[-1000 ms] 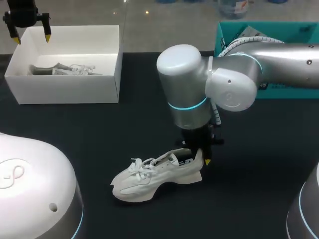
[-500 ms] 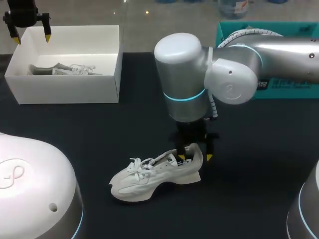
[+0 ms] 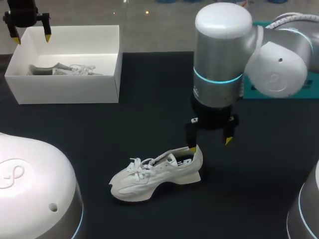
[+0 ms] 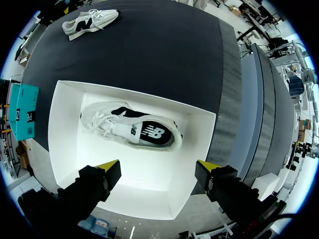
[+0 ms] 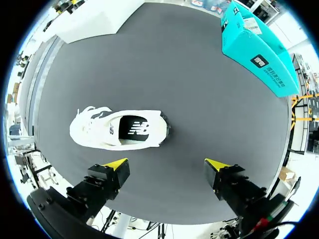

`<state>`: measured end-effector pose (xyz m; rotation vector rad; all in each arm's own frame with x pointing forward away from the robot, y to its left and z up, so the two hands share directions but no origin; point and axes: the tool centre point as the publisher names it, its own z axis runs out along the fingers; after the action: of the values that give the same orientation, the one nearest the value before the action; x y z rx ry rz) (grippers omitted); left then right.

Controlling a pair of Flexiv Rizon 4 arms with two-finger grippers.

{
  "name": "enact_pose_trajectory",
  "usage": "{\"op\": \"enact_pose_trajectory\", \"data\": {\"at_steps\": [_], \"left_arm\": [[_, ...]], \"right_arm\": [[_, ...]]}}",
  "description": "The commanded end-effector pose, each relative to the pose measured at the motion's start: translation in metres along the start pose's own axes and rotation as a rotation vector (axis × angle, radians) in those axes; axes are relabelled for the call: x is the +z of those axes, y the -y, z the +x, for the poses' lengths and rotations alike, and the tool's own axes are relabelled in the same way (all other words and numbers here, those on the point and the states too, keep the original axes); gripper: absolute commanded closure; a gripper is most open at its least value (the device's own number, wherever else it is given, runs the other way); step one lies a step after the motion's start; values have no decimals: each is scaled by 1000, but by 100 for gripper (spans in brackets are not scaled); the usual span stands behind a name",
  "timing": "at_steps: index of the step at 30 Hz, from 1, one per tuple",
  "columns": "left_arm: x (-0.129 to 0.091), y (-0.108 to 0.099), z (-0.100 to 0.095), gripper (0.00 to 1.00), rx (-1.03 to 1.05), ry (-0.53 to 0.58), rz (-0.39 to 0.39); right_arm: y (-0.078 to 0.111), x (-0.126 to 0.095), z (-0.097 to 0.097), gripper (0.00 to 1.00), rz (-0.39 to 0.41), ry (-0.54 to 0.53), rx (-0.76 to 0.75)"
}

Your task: Take the shoe out of the shoebox, open the shoe tongue, remove and reinsert the insole, then place the shoe into the shoebox

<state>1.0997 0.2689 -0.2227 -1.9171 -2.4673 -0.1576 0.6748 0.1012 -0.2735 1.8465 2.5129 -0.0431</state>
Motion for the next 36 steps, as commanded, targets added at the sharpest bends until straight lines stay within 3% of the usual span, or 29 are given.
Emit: {"op": "enact_pose_trajectory", "data": {"at_steps": [1,33,36], "left_arm": [[0,0,0,0,1,-1,-1],[0,0,0,0,1,-1,-1],[0,0,0,0,1,-1,-1]], "right_arm": [[8,-2,-27,0,-41,-181,-104],[8,-2,-27,0,-41,-181,-104],[-5,-4,-32,0,-184,-151,-226]]}}
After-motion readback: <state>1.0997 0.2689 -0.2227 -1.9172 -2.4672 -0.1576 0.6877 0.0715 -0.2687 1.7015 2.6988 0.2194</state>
